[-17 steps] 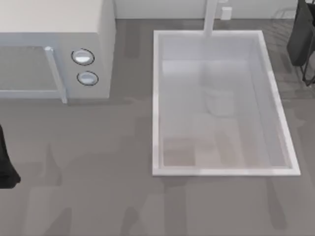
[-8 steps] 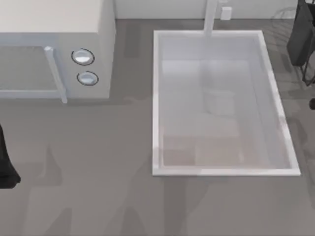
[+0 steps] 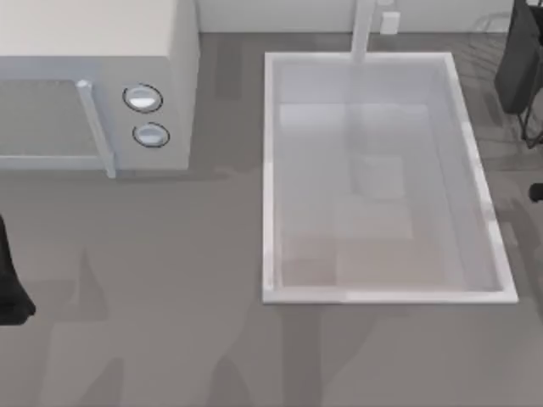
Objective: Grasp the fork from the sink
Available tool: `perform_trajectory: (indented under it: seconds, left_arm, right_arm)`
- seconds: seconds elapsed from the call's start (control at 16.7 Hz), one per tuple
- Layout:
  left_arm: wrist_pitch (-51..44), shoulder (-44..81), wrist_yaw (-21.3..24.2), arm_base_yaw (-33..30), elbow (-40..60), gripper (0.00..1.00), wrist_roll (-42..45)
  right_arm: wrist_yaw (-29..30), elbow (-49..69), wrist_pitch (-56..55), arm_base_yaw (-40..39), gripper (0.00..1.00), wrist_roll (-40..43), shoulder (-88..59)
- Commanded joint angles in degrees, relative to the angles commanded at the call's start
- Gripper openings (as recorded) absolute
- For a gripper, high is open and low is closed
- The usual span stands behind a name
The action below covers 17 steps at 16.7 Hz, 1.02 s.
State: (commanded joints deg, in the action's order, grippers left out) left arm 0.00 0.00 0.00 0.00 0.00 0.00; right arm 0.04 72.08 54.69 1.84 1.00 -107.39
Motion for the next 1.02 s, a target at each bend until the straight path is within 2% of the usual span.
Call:
perform_trajectory:
  seconds: [0.66, 1.02]
  left_arm:
    - [0.00, 0.00, 0.00, 0.00, 0.00, 1.00, 0.00]
    - [0.00, 0.00, 0.00, 0.00, 0.00, 1.00, 0.00]
  right_arm:
    - [0.00, 0.00, 0.00, 0.00, 0.98, 0.00, 0.00]
    - [0.00, 0.00, 0.00, 0.00, 1.00, 0.00, 0.00]
